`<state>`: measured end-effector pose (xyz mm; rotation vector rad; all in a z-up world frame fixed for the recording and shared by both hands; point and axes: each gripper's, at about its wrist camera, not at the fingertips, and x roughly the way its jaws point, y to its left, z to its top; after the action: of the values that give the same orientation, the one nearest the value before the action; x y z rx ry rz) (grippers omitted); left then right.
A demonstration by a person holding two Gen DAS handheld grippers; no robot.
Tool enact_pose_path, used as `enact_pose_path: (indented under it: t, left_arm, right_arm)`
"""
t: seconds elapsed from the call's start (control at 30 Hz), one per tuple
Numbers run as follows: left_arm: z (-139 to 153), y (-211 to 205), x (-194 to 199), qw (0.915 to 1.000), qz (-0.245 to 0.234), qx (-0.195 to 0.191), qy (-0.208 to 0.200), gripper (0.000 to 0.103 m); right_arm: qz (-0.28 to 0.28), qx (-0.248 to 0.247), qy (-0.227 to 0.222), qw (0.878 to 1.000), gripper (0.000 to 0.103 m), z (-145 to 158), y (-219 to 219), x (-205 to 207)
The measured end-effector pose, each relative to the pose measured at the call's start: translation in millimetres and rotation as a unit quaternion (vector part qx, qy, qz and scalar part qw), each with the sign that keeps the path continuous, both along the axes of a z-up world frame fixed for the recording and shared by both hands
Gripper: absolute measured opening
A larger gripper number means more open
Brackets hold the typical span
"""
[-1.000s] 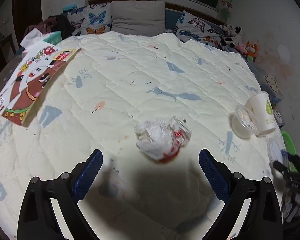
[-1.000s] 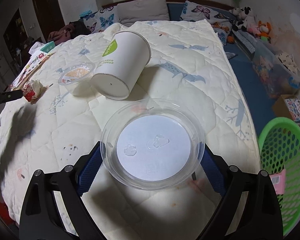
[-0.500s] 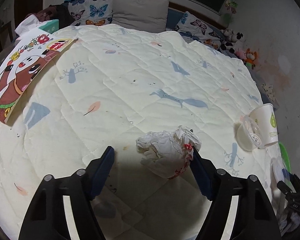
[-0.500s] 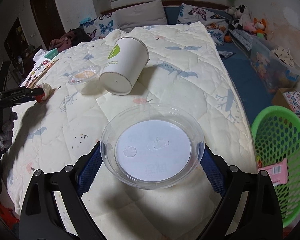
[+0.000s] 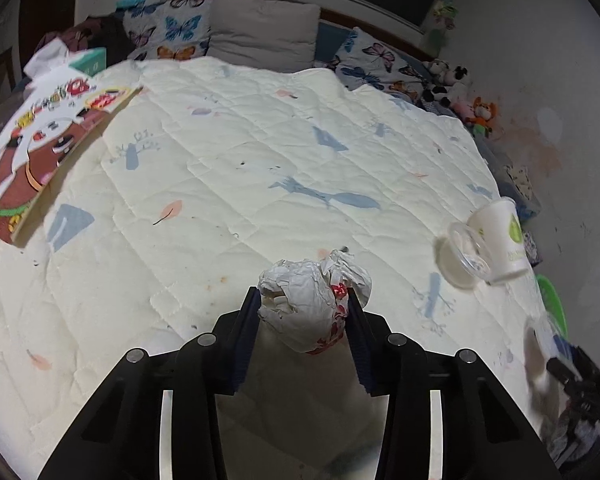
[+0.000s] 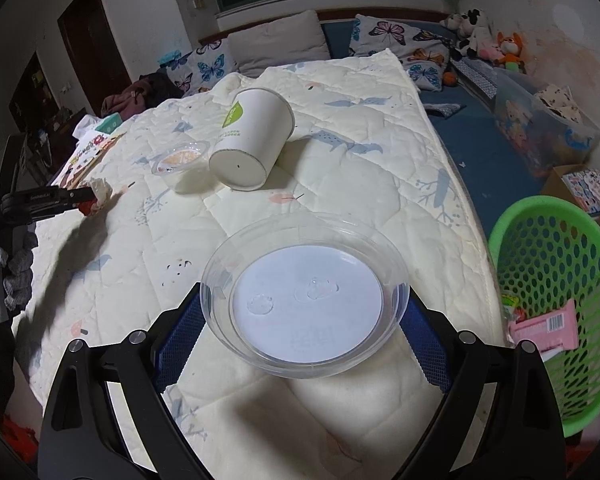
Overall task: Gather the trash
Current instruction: 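Carry the lid and crumpled paper to the green basket, opening the right tool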
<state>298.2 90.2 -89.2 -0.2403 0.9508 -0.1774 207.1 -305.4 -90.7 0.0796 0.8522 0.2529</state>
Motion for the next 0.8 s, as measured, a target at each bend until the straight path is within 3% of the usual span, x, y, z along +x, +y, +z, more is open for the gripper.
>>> enact_pose_path:
  t: [0.4, 0.8]
  left_arm:
    - [35, -49, -29, 0.9973, -0.063, -0.024, -0.028, 0.038]
    - [62, -149, -40, 0.9846, -0.163, -0.044, -0.046, 0.038]
  right_arm:
    - [-0.049, 0.018, -0.018, 0.998, 0.091, 12, -47, -23]
    - [-0.169, -0.005, 0.003, 0.986, 0.091, 3, -166, -32]
